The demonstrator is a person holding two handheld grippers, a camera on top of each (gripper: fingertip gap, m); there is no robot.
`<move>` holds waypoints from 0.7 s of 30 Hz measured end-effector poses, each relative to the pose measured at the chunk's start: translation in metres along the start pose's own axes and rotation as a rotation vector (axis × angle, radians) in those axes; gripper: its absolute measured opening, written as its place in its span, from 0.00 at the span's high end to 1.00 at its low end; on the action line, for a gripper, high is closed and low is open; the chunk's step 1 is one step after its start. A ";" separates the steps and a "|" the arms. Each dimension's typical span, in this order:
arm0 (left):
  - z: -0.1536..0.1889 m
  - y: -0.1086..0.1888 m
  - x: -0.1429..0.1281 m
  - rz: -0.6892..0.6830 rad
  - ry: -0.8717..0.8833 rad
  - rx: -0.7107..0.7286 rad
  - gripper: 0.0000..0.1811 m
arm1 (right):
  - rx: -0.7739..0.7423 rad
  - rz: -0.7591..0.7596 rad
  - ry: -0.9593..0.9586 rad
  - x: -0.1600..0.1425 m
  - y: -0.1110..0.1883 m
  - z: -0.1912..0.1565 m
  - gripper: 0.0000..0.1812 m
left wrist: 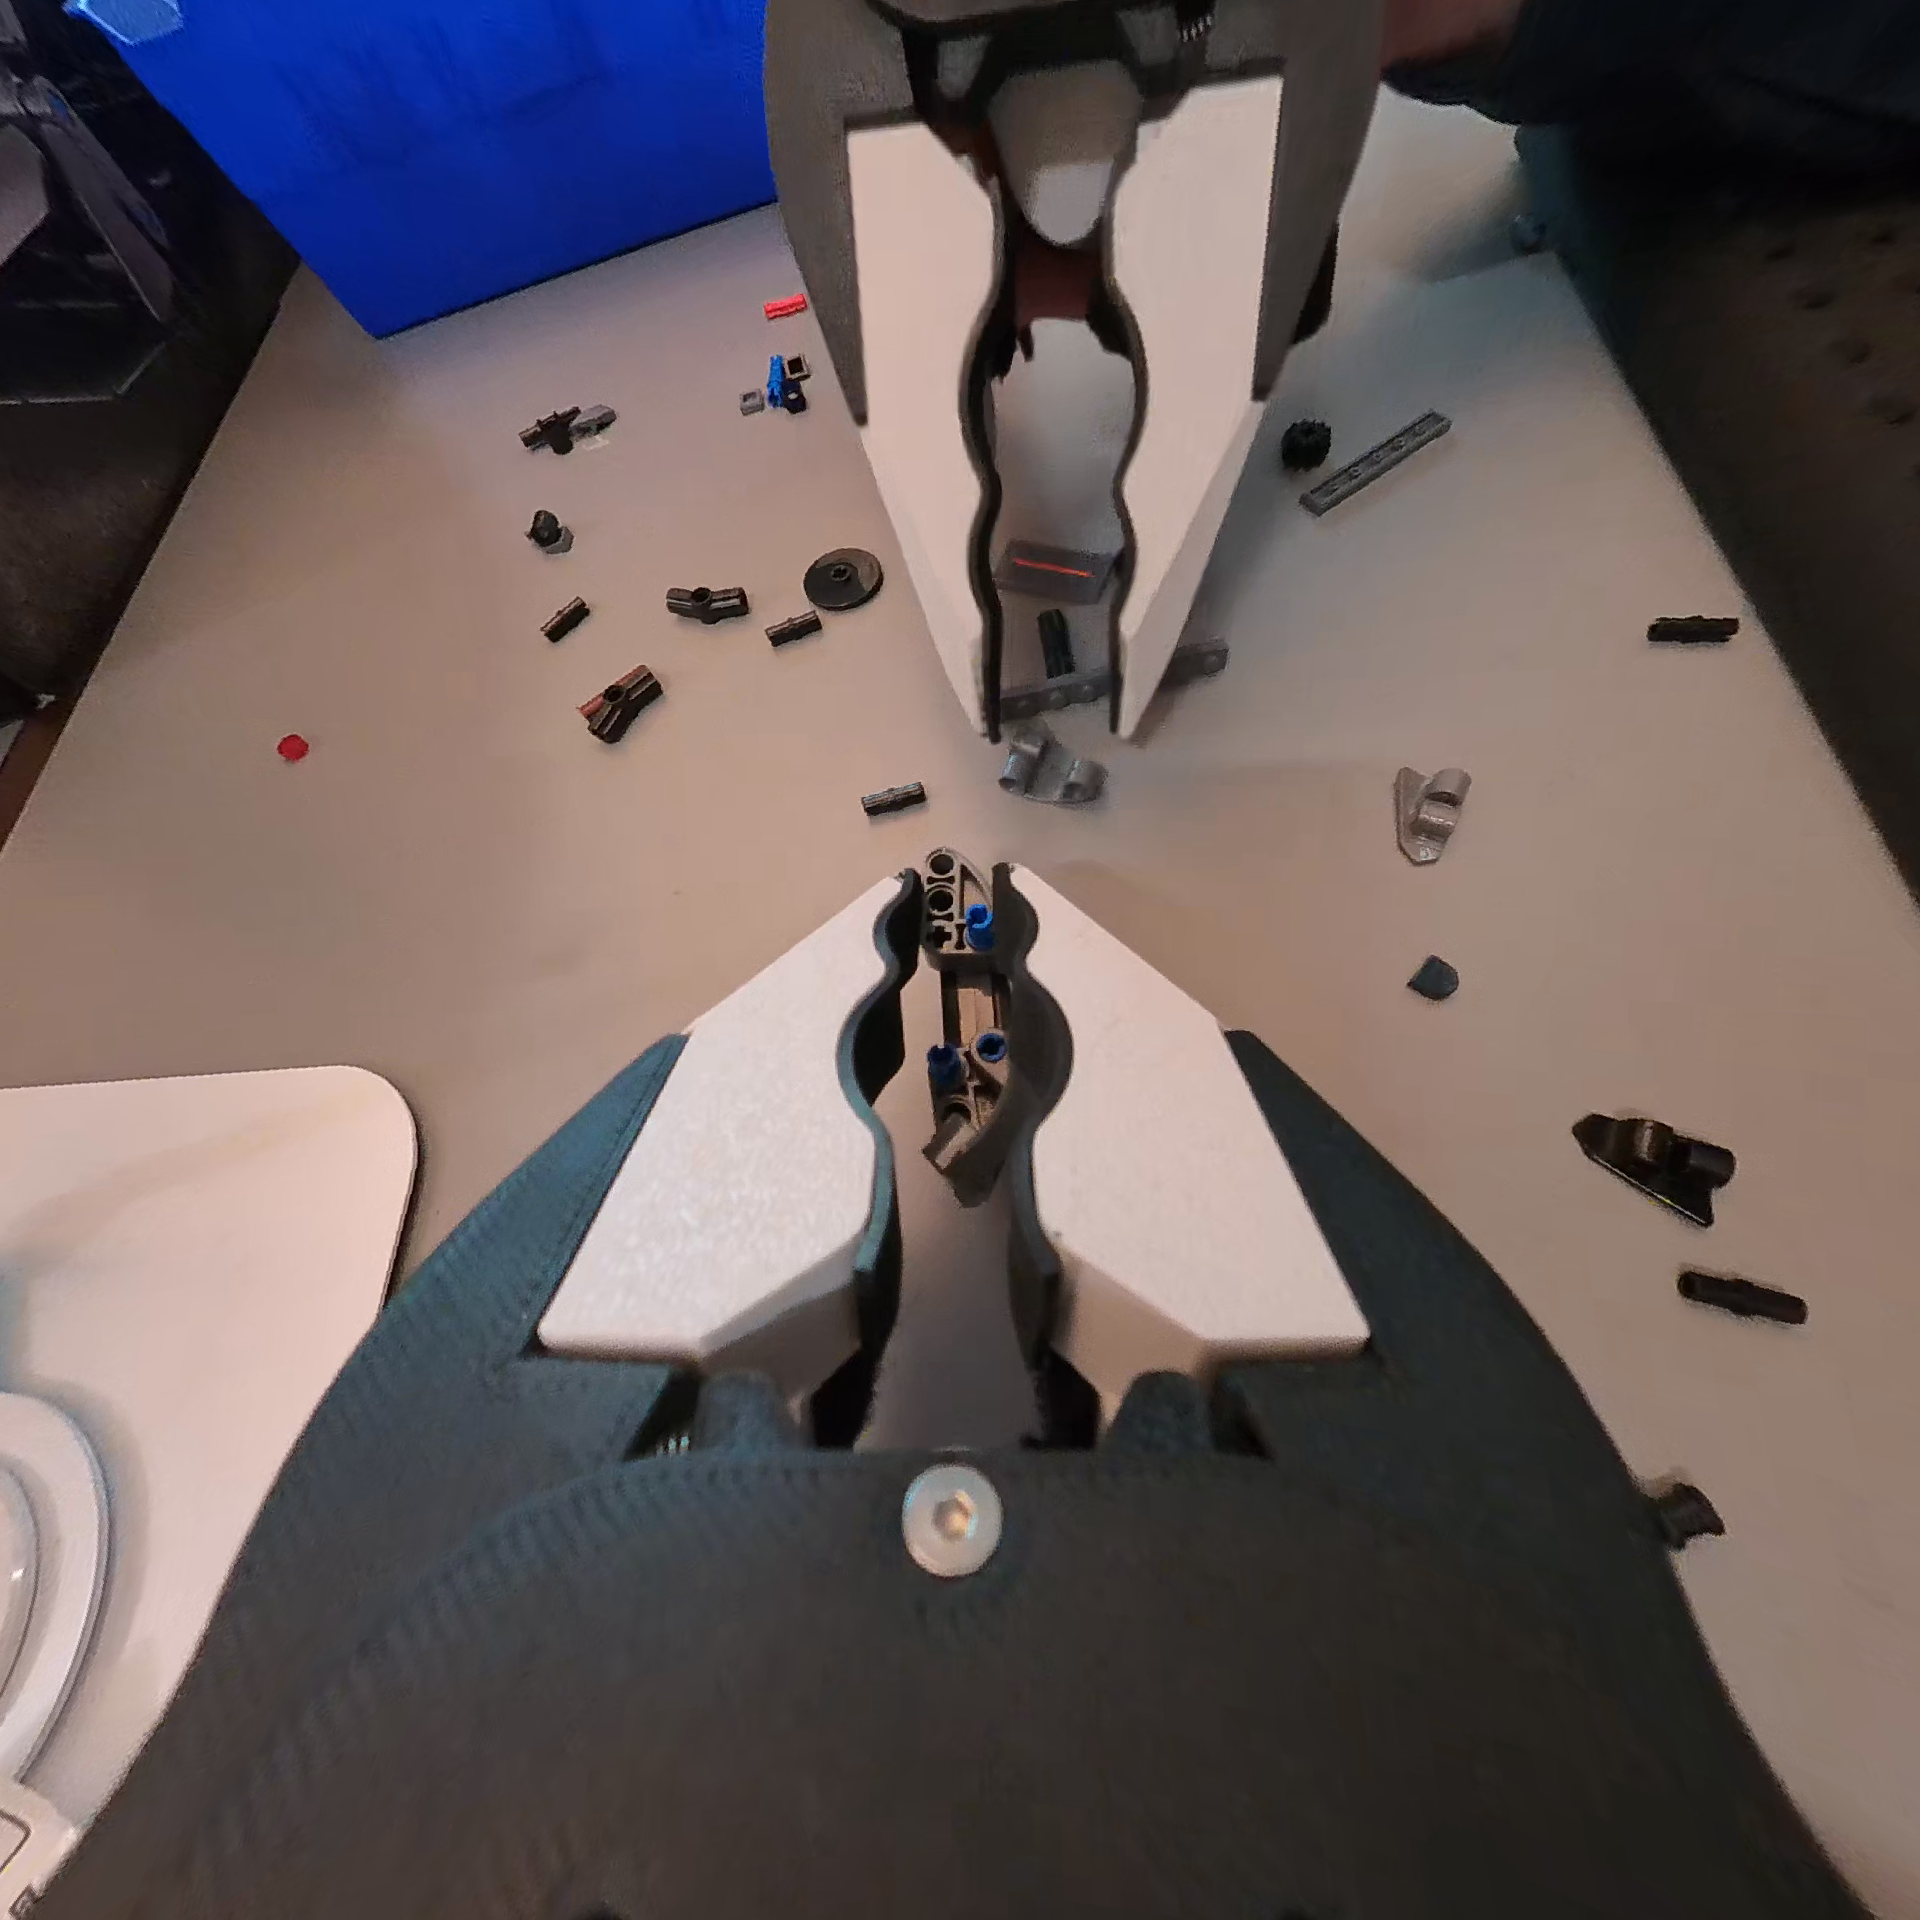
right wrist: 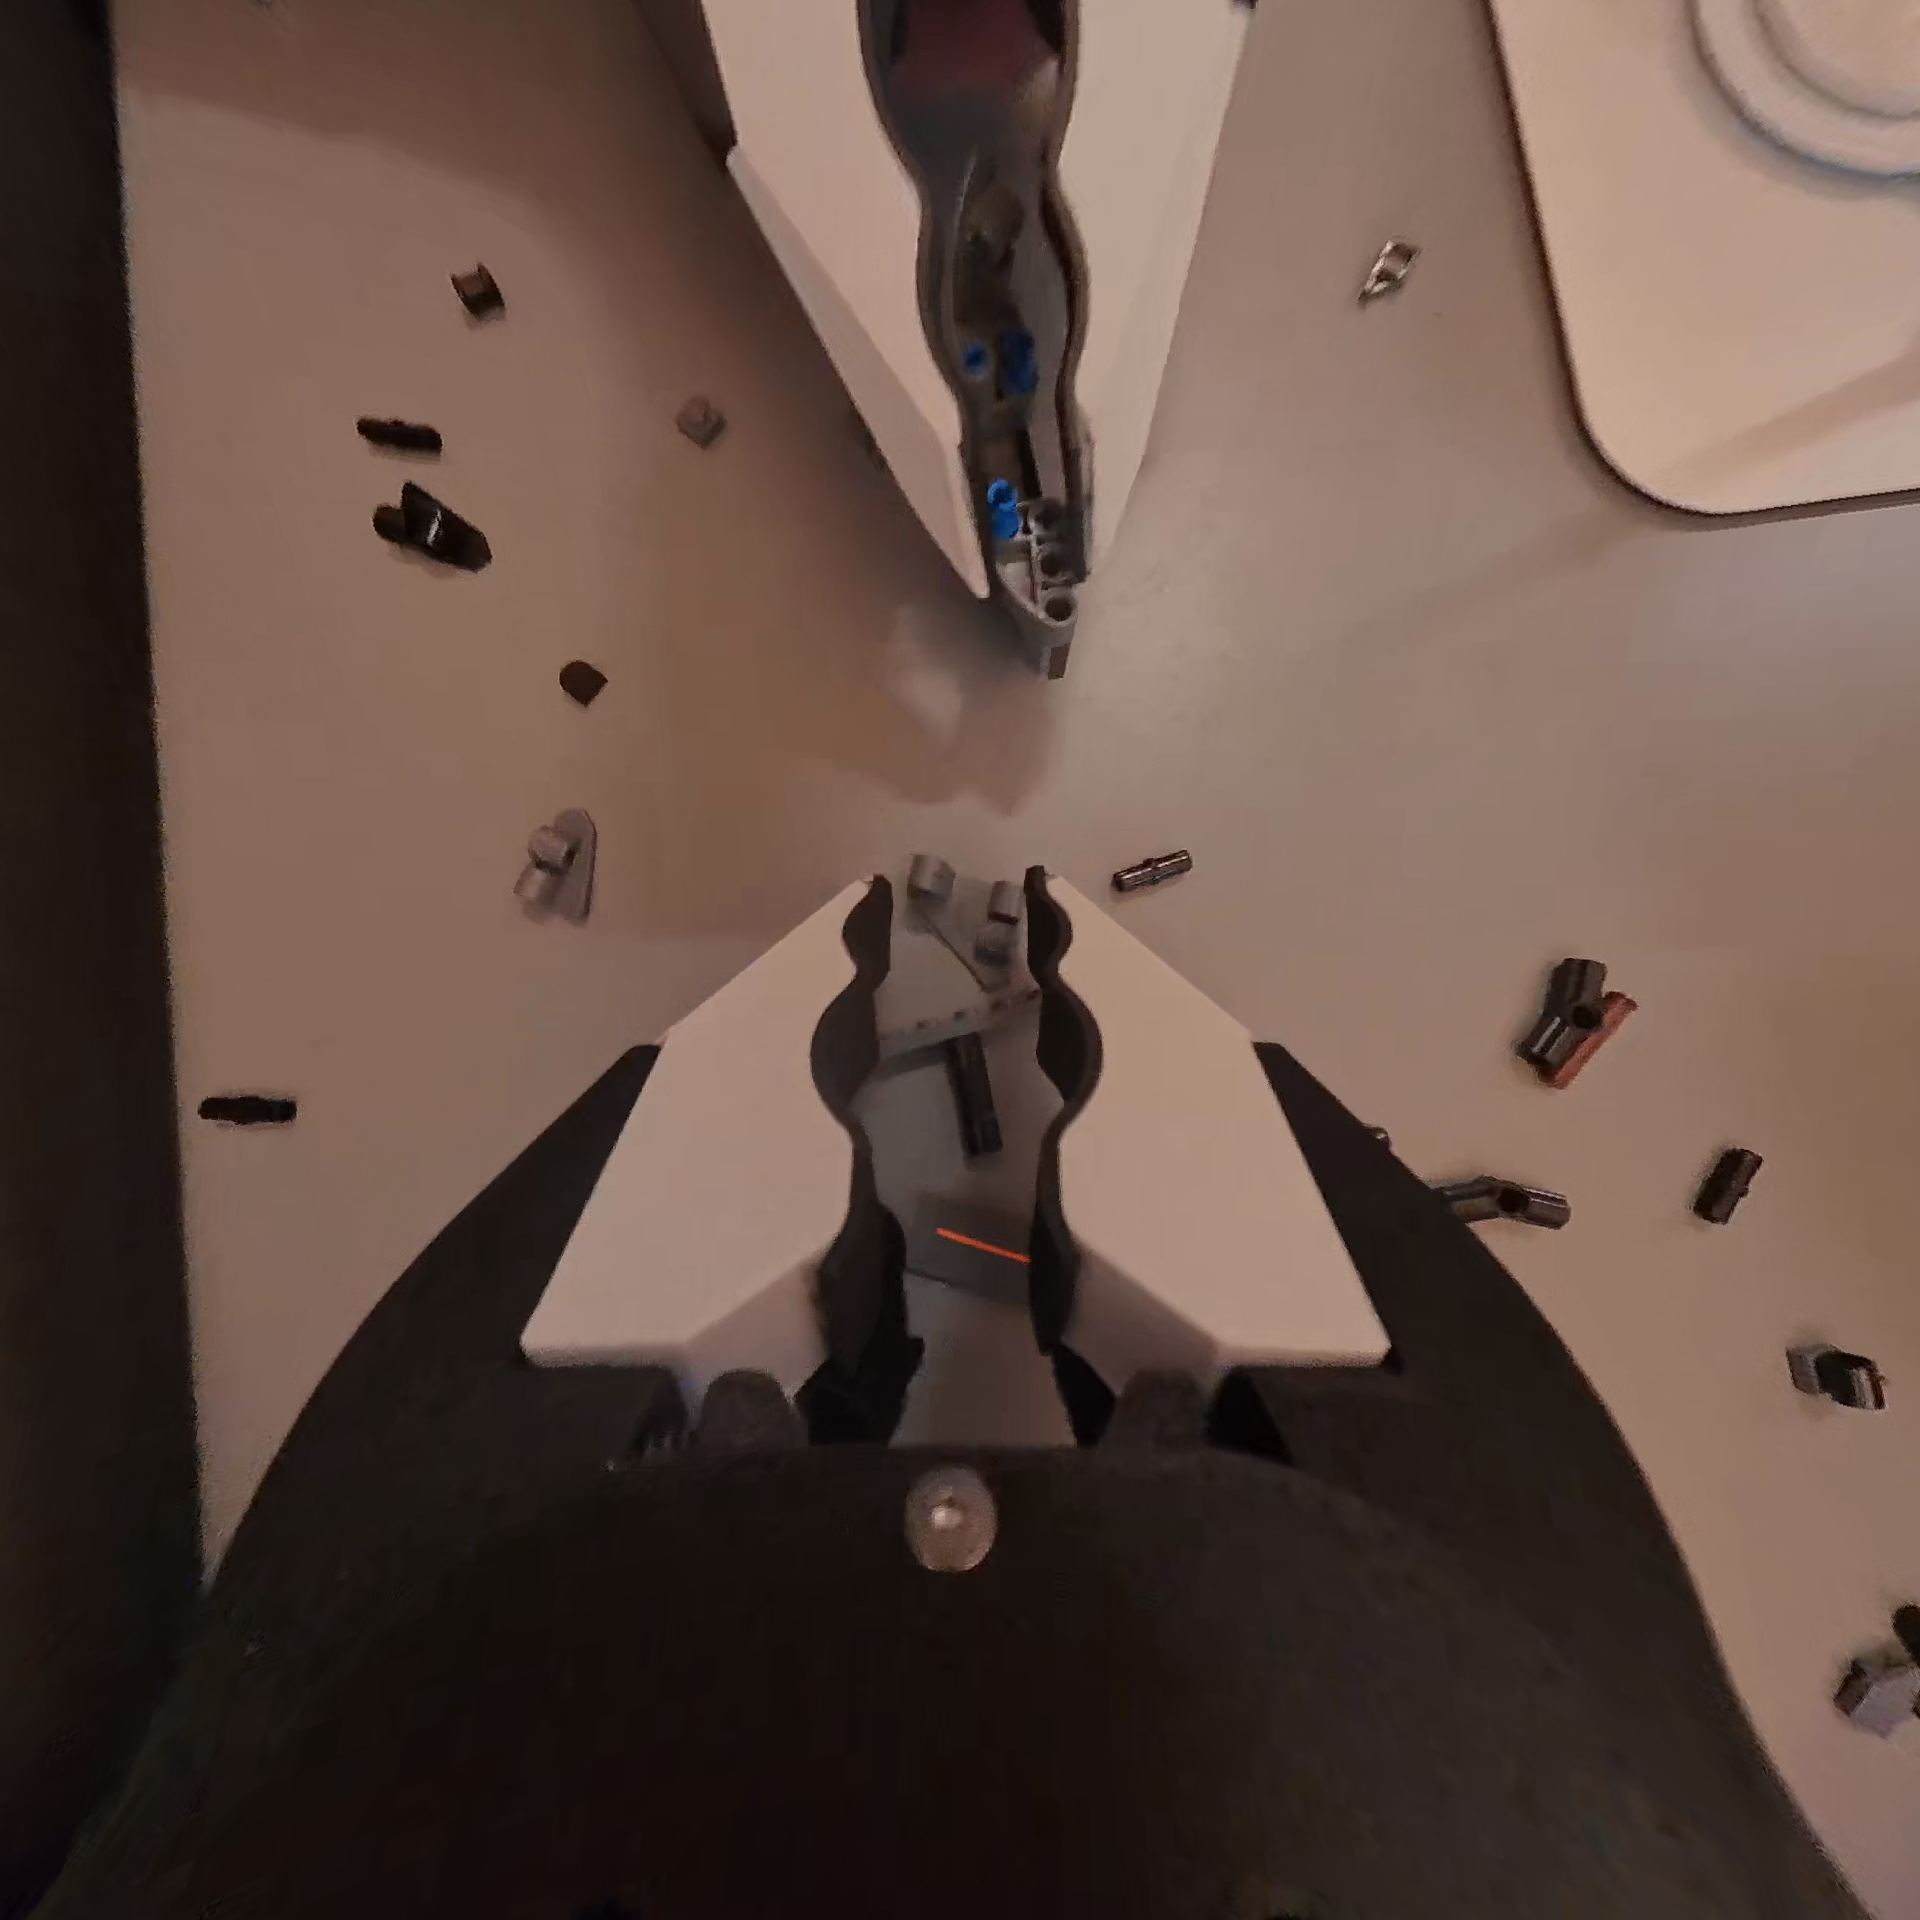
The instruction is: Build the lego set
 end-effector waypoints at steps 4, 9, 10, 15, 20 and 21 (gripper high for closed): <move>-0.001 0.001 -0.001 -0.011 0.000 0.009 0.94 | -0.031 -0.080 0.042 -0.006 -0.008 -0.001 0.87; -0.003 -0.001 -0.004 -0.037 0.003 0.023 0.94 | -0.024 -0.063 0.052 -0.005 -0.012 -0.001 0.93; -0.003 -0.001 -0.004 -0.036 0.005 0.024 0.94 | -0.023 -0.060 0.054 -0.004 -0.012 -0.001 0.94; -0.003 0.000 -0.005 -0.034 0.010 0.021 0.94 | -0.015 -0.050 0.050 -0.002 -0.014 -0.001 0.96; -0.002 -0.002 -0.005 -0.049 -0.008 0.024 0.93 | -0.017 0.008 0.004 0.004 -0.012 0.002 0.96; -0.002 -0.003 -0.006 -0.058 -0.014 0.026 0.93 | -0.019 0.025 -0.009 0.006 -0.011 0.003 0.96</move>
Point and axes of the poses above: each gripper's, where its closed fingertips meet, y back along the fingers, x out of its top, z = x × y across the jaws, the point moved 9 cm from there along y, back along the fingers, and after that the axes turned 5 degrees about -x, right-handed, at the moved point
